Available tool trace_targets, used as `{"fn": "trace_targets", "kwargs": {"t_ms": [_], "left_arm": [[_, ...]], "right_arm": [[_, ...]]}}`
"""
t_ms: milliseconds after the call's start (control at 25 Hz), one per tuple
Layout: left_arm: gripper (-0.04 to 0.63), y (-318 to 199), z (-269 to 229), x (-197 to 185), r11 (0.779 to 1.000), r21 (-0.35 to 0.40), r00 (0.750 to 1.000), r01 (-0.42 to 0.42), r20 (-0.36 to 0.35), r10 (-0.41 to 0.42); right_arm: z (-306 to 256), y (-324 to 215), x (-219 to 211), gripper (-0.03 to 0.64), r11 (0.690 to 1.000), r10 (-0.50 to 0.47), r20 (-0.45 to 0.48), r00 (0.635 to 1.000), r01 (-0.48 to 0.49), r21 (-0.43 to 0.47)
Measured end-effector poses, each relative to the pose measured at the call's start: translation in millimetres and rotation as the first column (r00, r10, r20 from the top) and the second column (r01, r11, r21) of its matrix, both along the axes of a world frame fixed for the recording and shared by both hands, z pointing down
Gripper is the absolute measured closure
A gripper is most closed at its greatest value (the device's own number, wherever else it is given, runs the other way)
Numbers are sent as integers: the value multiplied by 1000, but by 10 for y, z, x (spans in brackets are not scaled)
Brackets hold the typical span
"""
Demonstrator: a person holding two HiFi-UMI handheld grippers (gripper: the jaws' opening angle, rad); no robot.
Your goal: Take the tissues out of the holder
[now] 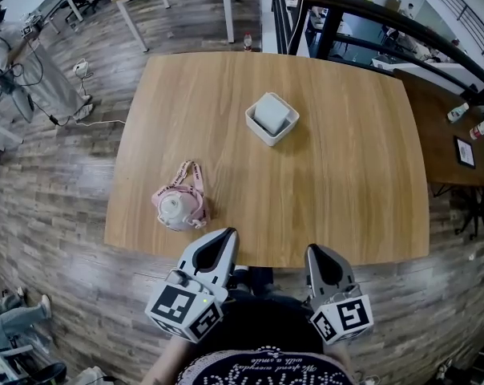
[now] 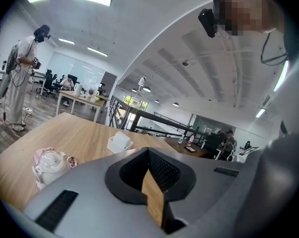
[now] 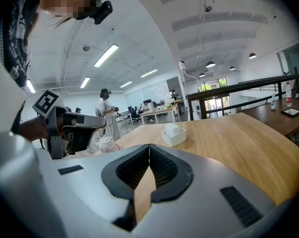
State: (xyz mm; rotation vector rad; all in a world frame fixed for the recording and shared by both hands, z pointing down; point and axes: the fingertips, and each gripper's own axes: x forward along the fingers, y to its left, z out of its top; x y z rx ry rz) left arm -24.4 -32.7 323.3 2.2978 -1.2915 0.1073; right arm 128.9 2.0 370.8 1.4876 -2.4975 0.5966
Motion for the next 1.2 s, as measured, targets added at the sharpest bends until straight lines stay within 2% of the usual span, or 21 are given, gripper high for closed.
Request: {"fn": "trace_targets", "kwargs": {"t_ms": [200,360,480,840,1200], "left_arm": [[591,30,31,232,997,13,997,-78,18,78],[591,100,118,443,992,-28,992,-121,-48,119],[591,123,125,514,994,-41,993,-104,-68,101],[591,99,76,401,1000,-24,1000,-11,-22,11],[591,17,157,405,999,-40,1000,-13,9,14]], "right_arm": [[10,-92,118,604,1000,-15,3,1000,15,15],[9,-149,197,605,999,-27,6,1000,27,31],[-2,-163,246,606,999,-38,10,999,37,37],[-42,-188,323,604,997,-50,14,999,49,61],[-54,-266,419,605,997,-6,16,1000,5,71]]}}
